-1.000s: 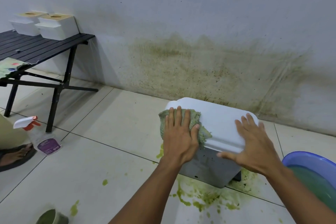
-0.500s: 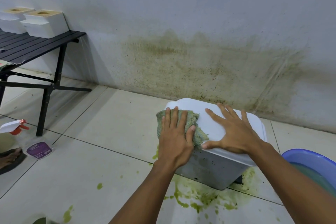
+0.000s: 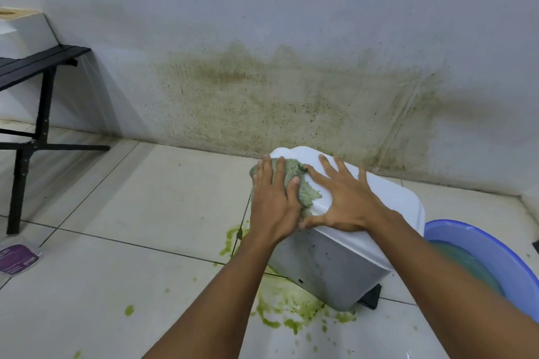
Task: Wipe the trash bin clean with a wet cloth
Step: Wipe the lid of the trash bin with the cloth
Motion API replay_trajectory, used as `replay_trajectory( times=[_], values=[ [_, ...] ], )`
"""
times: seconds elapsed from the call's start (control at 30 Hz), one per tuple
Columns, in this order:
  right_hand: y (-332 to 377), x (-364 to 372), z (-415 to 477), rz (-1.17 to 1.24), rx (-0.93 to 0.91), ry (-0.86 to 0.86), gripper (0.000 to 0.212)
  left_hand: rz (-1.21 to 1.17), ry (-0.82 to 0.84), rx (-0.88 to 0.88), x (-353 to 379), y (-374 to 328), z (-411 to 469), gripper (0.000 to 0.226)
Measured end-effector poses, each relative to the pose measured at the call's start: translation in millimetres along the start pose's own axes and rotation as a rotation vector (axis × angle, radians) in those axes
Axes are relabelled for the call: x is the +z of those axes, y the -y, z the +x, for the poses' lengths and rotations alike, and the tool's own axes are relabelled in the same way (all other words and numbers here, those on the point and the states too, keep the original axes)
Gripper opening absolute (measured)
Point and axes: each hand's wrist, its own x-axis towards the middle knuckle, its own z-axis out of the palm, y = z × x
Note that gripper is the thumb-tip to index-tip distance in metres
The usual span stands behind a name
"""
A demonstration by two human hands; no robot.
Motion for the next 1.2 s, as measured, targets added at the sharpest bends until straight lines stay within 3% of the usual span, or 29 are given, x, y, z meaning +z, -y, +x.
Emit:
replay_trajectory(
  times=[0.3,0.63,0.9,1.1,1.2],
  values=[
    [-2.2,3.3,-8.9,-0.009,-0.042,-0.031,0.124,-0.097,-0.155,-0.105,13.7,3.2,-32.2,0.069],
    [-0.7,2.4,-3.2,-0.026,-0.039,-0.053,0.123,0.002,-0.129,-0.092,10.9,-2.4,-24.6,0.061],
    [-4.8,3.3,10.6,-0.023,-0.044,-0.066,0.124,-0.05,-0.159,-0.121,13.0,-1.1,-10.9,0.06],
    [-1.6,4.3,10.5,-0.02,-0.046,-0.07,0.123,-0.203,-0.342,-0.134,19.2,-7.1,-17.4,0.028],
    [-2.6,3.3,10.1,-0.018,-0.052,-0.064,0.125,-0.13,-0.277,-0.128,23.0,-6.6,-21.3,0.052]
  ],
)
